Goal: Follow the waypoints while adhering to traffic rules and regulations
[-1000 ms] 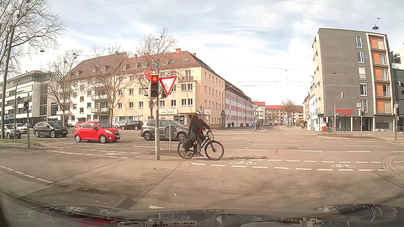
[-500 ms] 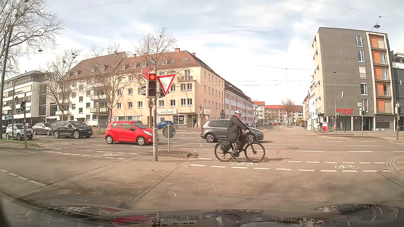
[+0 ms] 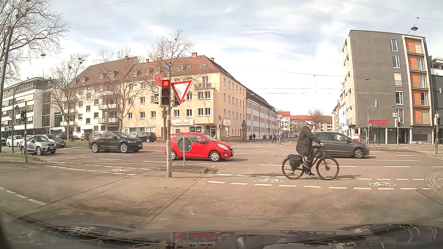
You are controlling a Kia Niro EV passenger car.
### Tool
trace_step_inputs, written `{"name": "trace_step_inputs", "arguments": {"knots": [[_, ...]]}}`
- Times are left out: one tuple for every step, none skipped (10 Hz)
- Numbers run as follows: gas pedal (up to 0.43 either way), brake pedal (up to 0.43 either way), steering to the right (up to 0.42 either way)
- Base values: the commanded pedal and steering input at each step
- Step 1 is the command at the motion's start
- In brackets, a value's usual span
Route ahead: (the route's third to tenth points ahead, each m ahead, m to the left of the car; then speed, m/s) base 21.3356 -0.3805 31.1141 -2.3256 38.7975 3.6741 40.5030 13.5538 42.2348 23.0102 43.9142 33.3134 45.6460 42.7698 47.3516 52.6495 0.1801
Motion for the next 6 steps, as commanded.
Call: {"name": "trace_step_inputs", "arguments": {"knots": [[0.0, 0.207, 0.019], [0.0, 0.213, 0.02], [0.0, 0.213, 0.021], [0.0, 0.22, 0.021], [0.0, 0.22, 0.021], [0.0, 0.226, 0.021]]}}
